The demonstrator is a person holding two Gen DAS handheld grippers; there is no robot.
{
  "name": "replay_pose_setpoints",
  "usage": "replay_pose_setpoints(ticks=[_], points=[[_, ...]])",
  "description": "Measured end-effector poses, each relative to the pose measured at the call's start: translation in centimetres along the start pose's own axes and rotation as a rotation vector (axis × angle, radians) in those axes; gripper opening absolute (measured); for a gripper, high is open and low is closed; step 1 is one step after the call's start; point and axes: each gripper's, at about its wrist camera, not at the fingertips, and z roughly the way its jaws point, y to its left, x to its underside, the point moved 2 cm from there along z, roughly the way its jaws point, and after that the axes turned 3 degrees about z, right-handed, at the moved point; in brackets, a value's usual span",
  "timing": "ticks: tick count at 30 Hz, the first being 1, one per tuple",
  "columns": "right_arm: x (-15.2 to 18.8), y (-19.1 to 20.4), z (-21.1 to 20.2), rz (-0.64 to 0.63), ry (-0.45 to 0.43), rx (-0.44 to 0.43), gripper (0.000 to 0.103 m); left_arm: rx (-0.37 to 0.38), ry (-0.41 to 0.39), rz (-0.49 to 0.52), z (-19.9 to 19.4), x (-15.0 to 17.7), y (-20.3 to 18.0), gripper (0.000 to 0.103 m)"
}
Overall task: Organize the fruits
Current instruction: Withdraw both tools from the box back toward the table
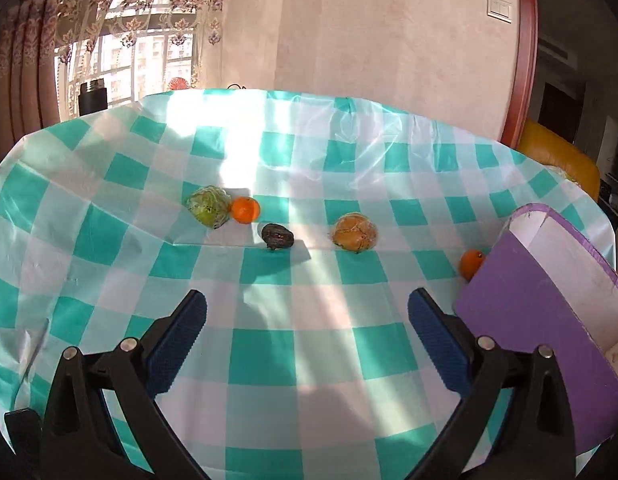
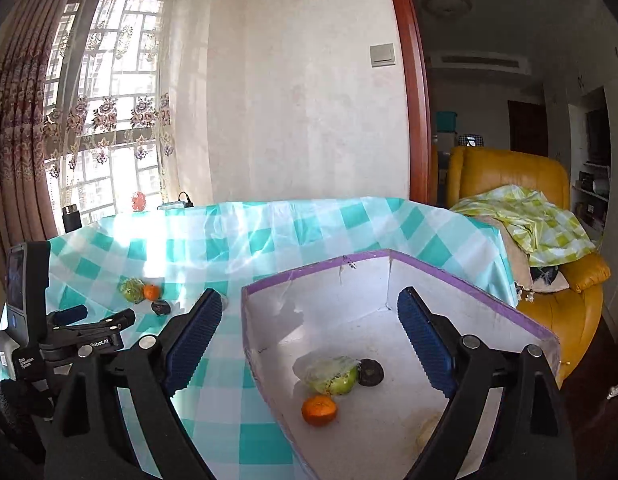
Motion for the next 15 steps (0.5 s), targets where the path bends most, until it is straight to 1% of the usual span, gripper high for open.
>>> replay_pose_setpoints(ticks=[1, 2, 4, 5, 7, 8, 11, 13, 15], points=[[0.6, 1.7, 1.0, -0.026, 0.031, -0.039, 0.087, -0.021, 0.029, -0.053, 0.8, 0.4, 1.9, 0.101], [1.4, 3.6, 2.6, -0.063, 0.098, -0.069, 0.087, -0.049, 0.056, -0.108, 1.6, 1.0, 3.9, 0.101], [3.5, 6.9, 5.9, -0.13, 0.225, -0.086, 0.087, -0.095, 0.093, -0.185, 2.9, 1.9, 7.0, 0.101], [4.7, 8.4, 7.1, -0.156, 0.253, -0.086, 0.087, -0.114, 0.106, -0.21, 3.3, 2.5, 8.2, 0.101], [6.7, 10.5, 10.1, -0.177, 0.309, -0.088, 0.087, -0.145, 0.119, -0.231, 3.9, 3.2, 9.6, 0.101], [7.4, 11.1, 11.7, -0.166, 0.349, -0.097, 0.087, -0.152, 0.12, -0.234, 4.1, 3.5, 10.1, 0.101], [9.4, 12.0, 16.1, -0.109, 0.448, -0.113, 0.087, -0.146, 0.113, -0.242, 4.1, 3.9, 10.5, 0.101], [10.0, 12.3, 18.8, -0.077, 0.526, -0.129, 0.087, -0.145, 0.097, -0.239, 3.9, 3.9, 10.3, 0.101], [9.9, 12.1, 20.7, -0.024, 0.548, -0.142, 0.087, -0.144, 0.103, -0.219, 4.2, 3.8, 9.8, 0.101]])
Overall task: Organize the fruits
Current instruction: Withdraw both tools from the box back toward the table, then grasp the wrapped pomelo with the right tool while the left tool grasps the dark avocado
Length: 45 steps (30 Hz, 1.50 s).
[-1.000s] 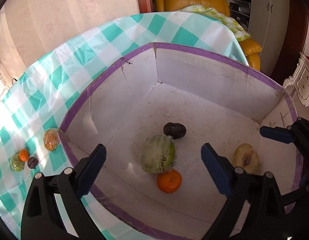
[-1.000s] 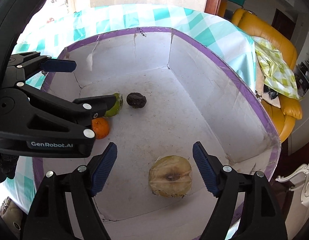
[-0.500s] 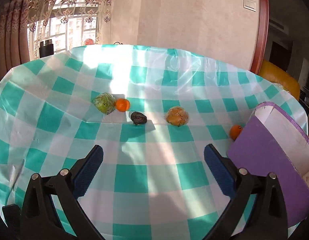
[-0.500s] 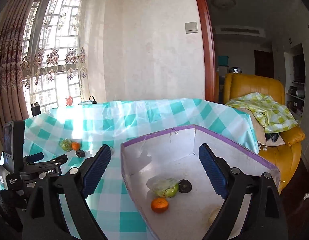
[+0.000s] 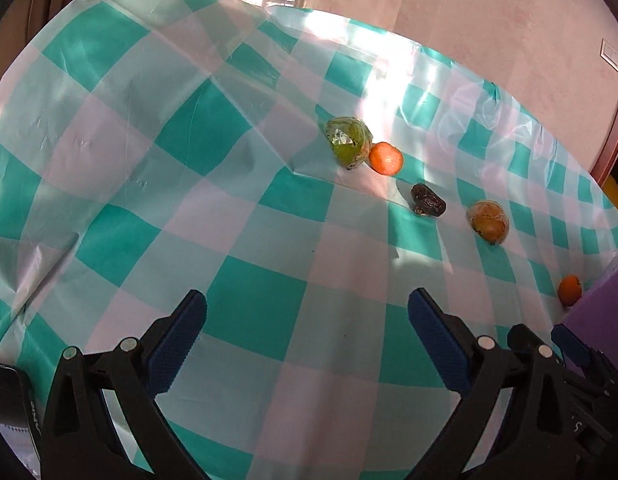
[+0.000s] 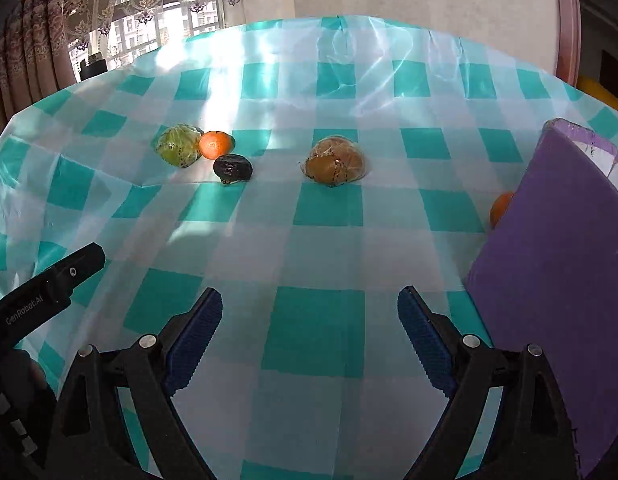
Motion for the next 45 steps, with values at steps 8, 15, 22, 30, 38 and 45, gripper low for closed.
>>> replay_pose_setpoints(ticks=[8, 15, 22, 30, 38, 45], points=[[-4.9, -1.9, 5.2, 0.121, 0.042, -0.009, 0.087, 0.011, 0.011, -0.002, 0.3, 0.2, -0.2, 0.101], [-8.9, -1.5, 10.0, 0.153, 0.068, 0.053, 0.087, 0.002, 0.011, 0.024, 0.4, 0.3, -0.8, 0.101], [-9.7, -0.8, 11.1, 0.132, 0.083, 0.123, 0.087, 0.013, 0.016, 0.016, 0.5, 0.4, -0.7, 0.101], [-9.7, 0.4, 11.9, 0.089, 0.1, 0.191, 0.083, -0.004, 0.027, 0.037, 1.0, 0.4, -1.1, 0.101], [-9.7, 1.0, 11.7, 0.077, 0.085, 0.204, 0.066, -0.025, 0.052, 0.05, 1.4, 0.4, -1.3, 0.101], [-9.6, -0.9, 10.3, 0.188, 0.048, 0.129, 0.062, -0.054, 0.069, 0.005, 1.7, 0.0, -0.7, 0.101]])
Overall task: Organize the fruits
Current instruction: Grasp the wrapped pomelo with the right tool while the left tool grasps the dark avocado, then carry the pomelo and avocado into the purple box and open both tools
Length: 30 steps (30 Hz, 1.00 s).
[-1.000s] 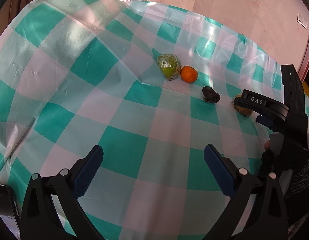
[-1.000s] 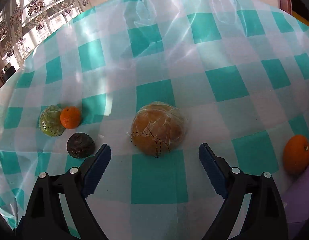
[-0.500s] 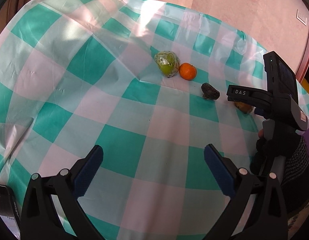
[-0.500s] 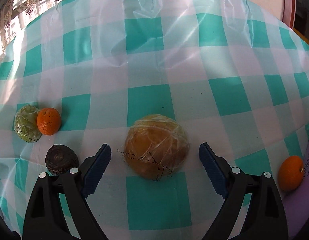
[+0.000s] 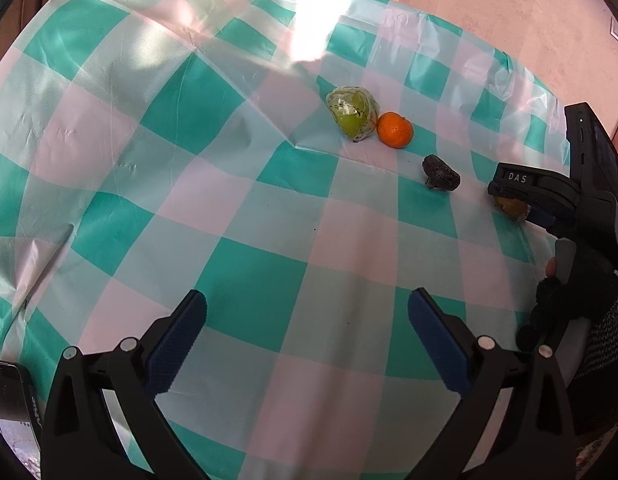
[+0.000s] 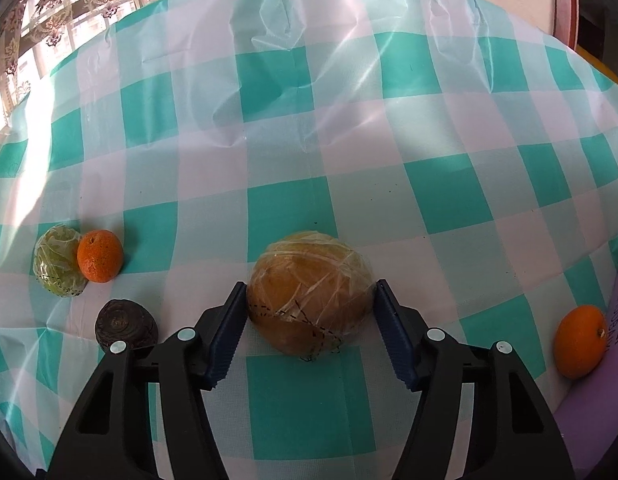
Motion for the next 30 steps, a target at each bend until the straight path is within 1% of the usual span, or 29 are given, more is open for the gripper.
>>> replay_pose_setpoints(ticks=[1, 3, 6, 8, 11, 12, 14, 16, 18, 19, 20, 21, 23, 25, 27, 30], points=[[0.0, -0.3, -0.1, 0.021, -0.005, -0.018, 0.062, 0.011, -0.014, 0.002, -0.1, -0.3, -0.3, 0.101], [-0.1, -0.8, -0.3, 0.049, -0.011, -0.044, 0.062, -0.007, -0.012, 0.046, 0.5, -1.5, -1.7, 0.101], [-0.1, -1.7, -0.4, 0.103, -0.024, -0.085, 0.062, -0.012, -0.016, 0.095, 2.4, -4.1, -4.1, 0.101], [-0.9, -2.9, 0.0, 0.133, -0.03, -0.107, 0.062, -0.01, -0.023, 0.121, 3.9, -5.7, -5.6, 0.101], [-0.8, -3.6, -0.1, 0.152, -0.035, -0.12, 0.062, -0.022, 0.0, 0.22, 6.9, -7.5, -8.4, 0.1], [-0.5, -3.9, -0.4, 0.153, -0.036, -0.123, 0.062, -0.027, 0.006, 0.258, 7.8, -7.9, -9.2, 0.099], [-0.5, -3.9, -0.3, 0.154, -0.036, -0.124, 0.062, -0.01, 0.029, 0.312, 9.0, -8.5, -10.5, 0.091], [-0.5, -4.0, -0.3, 0.154, -0.036, -0.124, 0.062, -0.002, 0.025, 0.357, 9.6, -9.0, -11.5, 0.091], [-0.3, -3.8, -0.5, 0.153, -0.035, -0.124, 0.062, 0.006, 0.022, 0.402, 10.1, -9.4, -12.5, 0.088], [-0.5, -3.8, -0.3, 0.153, -0.035, -0.125, 0.062, 0.015, 0.024, 0.415, 10.3, -9.5, -12.9, 0.083], [-0.4, -3.9, -0.4, 0.154, -0.035, -0.126, 0.062, 0.018, 0.03, 0.428, 10.5, -9.5, -13.1, 0.071], [-0.4, -3.9, -0.4, 0.154, -0.035, -0.126, 0.062, 0.033, 0.034, 0.433, 10.6, -9.4, -13.2, 0.066], [-0.6, -3.9, -0.2, 0.153, -0.035, -0.126, 0.062, 0.092, 0.043, 0.422, 10.4, -9.2, -13.2, 0.039], [-0.7, -3.8, -0.1, 0.153, -0.034, -0.126, 0.062, 0.092, 0.037, 0.411, 9.9, -8.8, -12.9, 0.04], [-0.9, -3.7, 0.0, 0.154, -0.034, -0.127, 0.062, 0.109, 0.02, 0.382, 8.7, -8.1, -12.1, 0.039], [-1.0, -3.5, 0.0, 0.155, -0.034, -0.132, 0.062, 0.138, -0.024, 0.286, 5.7, -6.3, -10.0, 0.039]])
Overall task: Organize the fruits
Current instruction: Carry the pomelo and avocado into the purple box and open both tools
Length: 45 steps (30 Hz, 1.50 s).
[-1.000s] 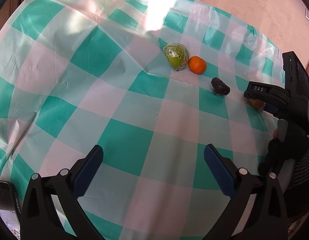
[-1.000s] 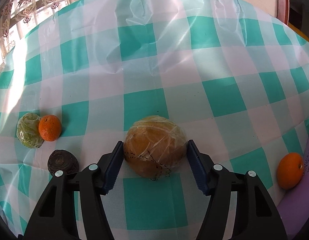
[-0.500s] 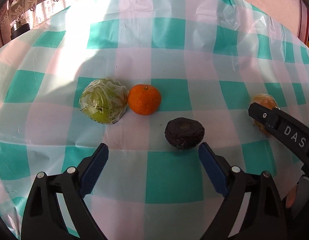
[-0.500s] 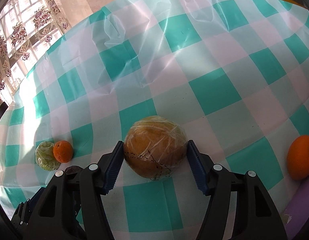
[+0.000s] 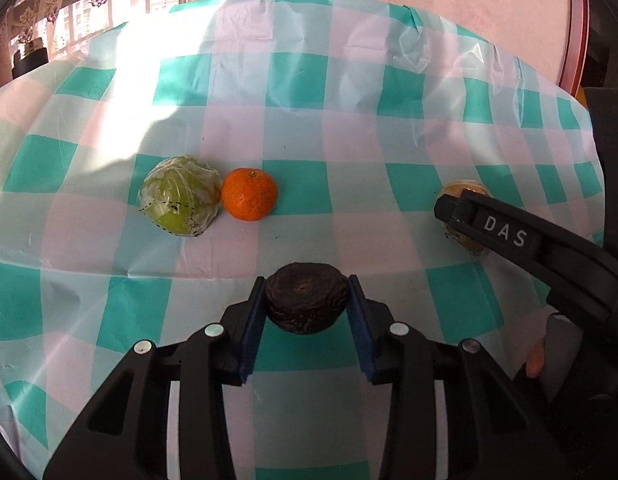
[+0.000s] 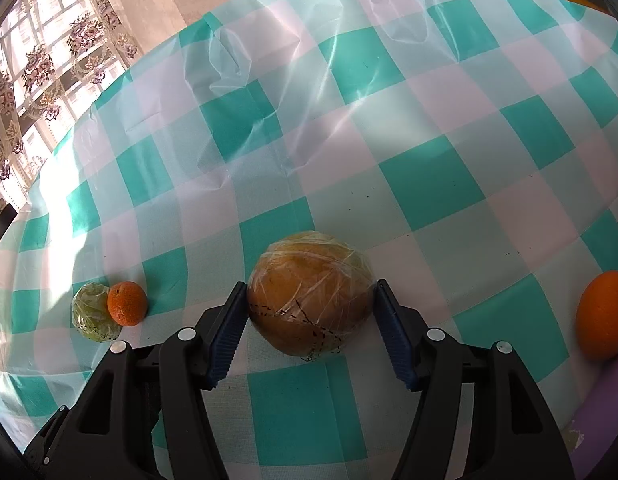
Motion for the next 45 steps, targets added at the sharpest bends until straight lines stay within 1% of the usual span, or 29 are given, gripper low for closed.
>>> replay_pose_setpoints(ticks=[3, 5, 8, 12, 16, 19, 20, 23, 25, 29, 33, 36, 40, 45], points=[[0.0, -0.1, -0.1, 0.0, 0.0, -0.002, 0.062, 0.025, -0.042, -0.103, -3.2, 2.8, 1.1, 0.039], [0.1, -0.1, -0.1, -0.001, 0.001, -0.009, 0.062, 0.044, -0.065, -0.142, -4.5, 4.7, 1.6, 0.039], [0.0, -0.1, -0.1, -0.002, 0.003, -0.021, 0.062, 0.05, -0.121, -0.187, -6.3, 5.6, 2.9, 0.039], [0.0, -0.1, -0.3, -0.003, -0.002, -0.046, 0.062, 0.092, -0.104, -0.251, -5.5, 5.5, 3.6, 0.039], [0.1, 0.3, -0.4, -0.024, 0.002, -0.072, 0.062, 0.095, -0.101, -0.249, -5.5, 5.5, 3.6, 0.039], [0.3, 0.8, -1.1, -0.054, -0.019, -0.115, 0.062, 0.088, -0.091, -0.26, -5.3, 5.5, 3.8, 0.039], [0.4, 1.0, -1.2, -0.065, -0.015, -0.118, 0.062, 0.084, -0.09, -0.26, -5.3, 5.5, 3.8, 0.039], [1.2, 1.6, -1.2, -0.096, 0.018, -0.085, 0.062, 0.073, -0.081, -0.257, -5.2, 5.6, 3.7, 0.039], [2.4, 1.9, -2.0, -0.11, 0.034, -0.081, 0.062, 0.07, -0.08, -0.266, -5.2, 5.6, 3.9, 0.039], [5.6, 2.5, -4.3, -0.153, 0.054, -0.065, 0.062, 0.033, -0.07, -0.252, -5.7, 6.0, 3.9, 0.039], [8.2, 2.2, -6.9, -0.18, 0.058, -0.044, 0.062, 0.018, -0.052, -0.278, -7.0, 7.7, 4.8, 0.039], [10.0, 2.0, -8.4, -0.186, 0.063, -0.038, 0.062, -0.009, -0.054, -0.27, -8.3, 9.0, 5.3, 0.039], [12.5, 1.9, -10.5, -0.225, 0.07, -0.035, 0.062, -0.007, -0.043, -0.259, -9.7, 10.4, 5.5, 0.039], [14.9, 2.0, -13.5, -0.281, 0.068, -0.048, 0.062, -0.008, -0.028, -0.213, -10.9, 11.6, 4.8, 0.039]])
